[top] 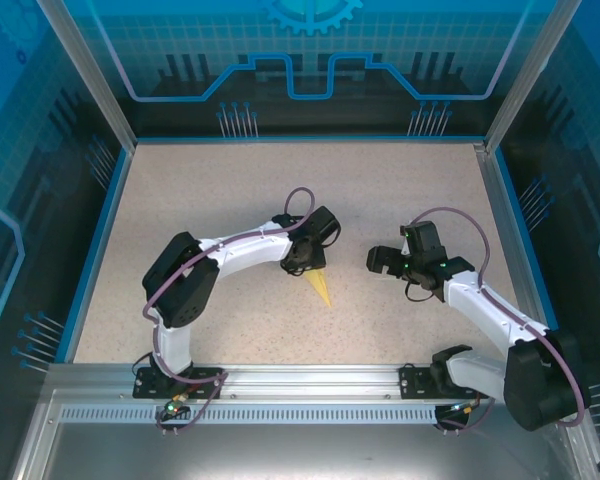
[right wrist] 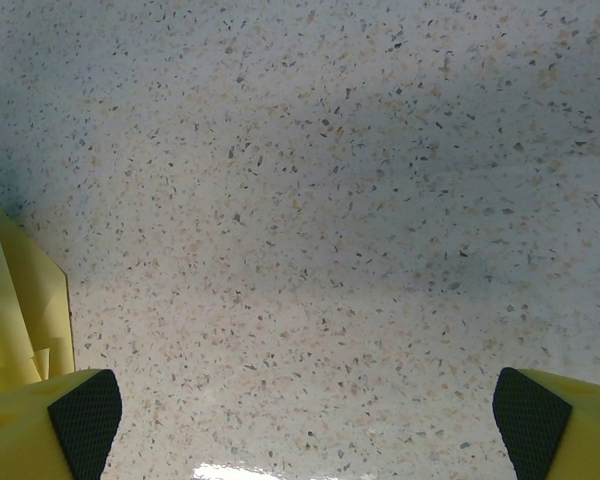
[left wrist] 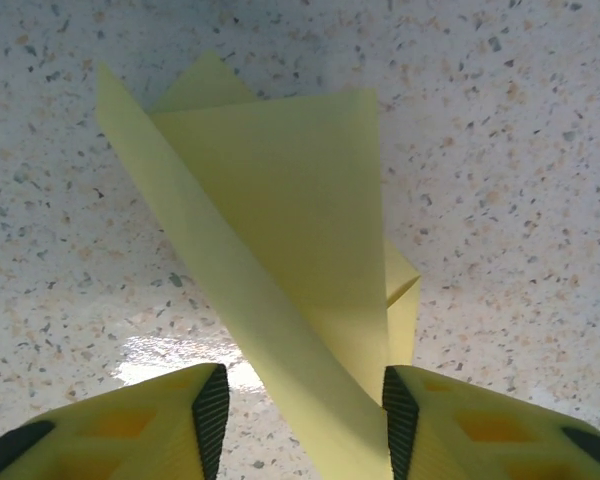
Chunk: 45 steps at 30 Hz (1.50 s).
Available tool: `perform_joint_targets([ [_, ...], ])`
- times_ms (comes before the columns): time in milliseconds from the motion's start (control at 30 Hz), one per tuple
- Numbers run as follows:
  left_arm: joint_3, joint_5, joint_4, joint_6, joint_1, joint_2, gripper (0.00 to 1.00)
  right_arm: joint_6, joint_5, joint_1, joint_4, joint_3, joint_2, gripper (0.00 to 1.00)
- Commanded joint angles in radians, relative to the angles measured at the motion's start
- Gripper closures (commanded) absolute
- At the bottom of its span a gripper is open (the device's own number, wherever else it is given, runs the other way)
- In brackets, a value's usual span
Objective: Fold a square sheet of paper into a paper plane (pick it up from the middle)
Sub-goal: Move a paper plane to the center of the table.
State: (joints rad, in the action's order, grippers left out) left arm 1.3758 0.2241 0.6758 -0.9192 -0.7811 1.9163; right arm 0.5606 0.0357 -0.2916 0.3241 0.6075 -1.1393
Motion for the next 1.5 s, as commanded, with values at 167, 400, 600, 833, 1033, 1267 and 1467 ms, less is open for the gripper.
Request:
perform_joint_targets([
  [167,-0.026,0.018,-0.013,-0.062,-0.012,-0.033,0.65,0.010,-0.019,0.017,-0.005,-0.005,-0.020,0.01],
  [400,-0.120,0.036,-0.082,-0.118,-0.021,-0.089,0.88,0.012,0.024,0.017,0.018,-0.003,-0.011,0.02],
  [600,-0.144,0.056,-0.114,-0.104,-0.022,-0.168,1.00,0.015,0.029,0.017,0.016,-0.002,-0.019,0.02],
  [833,-0.175,0.062,-0.217,-0.016,-0.021,-0.304,1.00,0.018,0.035,0.017,0.015,-0.003,-0.021,0.02],
  [1033,-0.274,0.014,-0.444,0.063,-0.015,-0.403,1.00,0.020,0.036,0.020,0.014,-0.006,-0.016,0.02],
  [1267,-0.433,-0.180,-0.742,0.032,0.055,-0.392,1.00,0.021,0.004,0.025,-0.016,-0.024,0.011,0.02],
  [1467,-0.504,-0.333,-0.954,0.003,0.110,-0.310,1.00,0.013,-0.035,0.032,-0.042,-0.042,0.053,0.02],
])
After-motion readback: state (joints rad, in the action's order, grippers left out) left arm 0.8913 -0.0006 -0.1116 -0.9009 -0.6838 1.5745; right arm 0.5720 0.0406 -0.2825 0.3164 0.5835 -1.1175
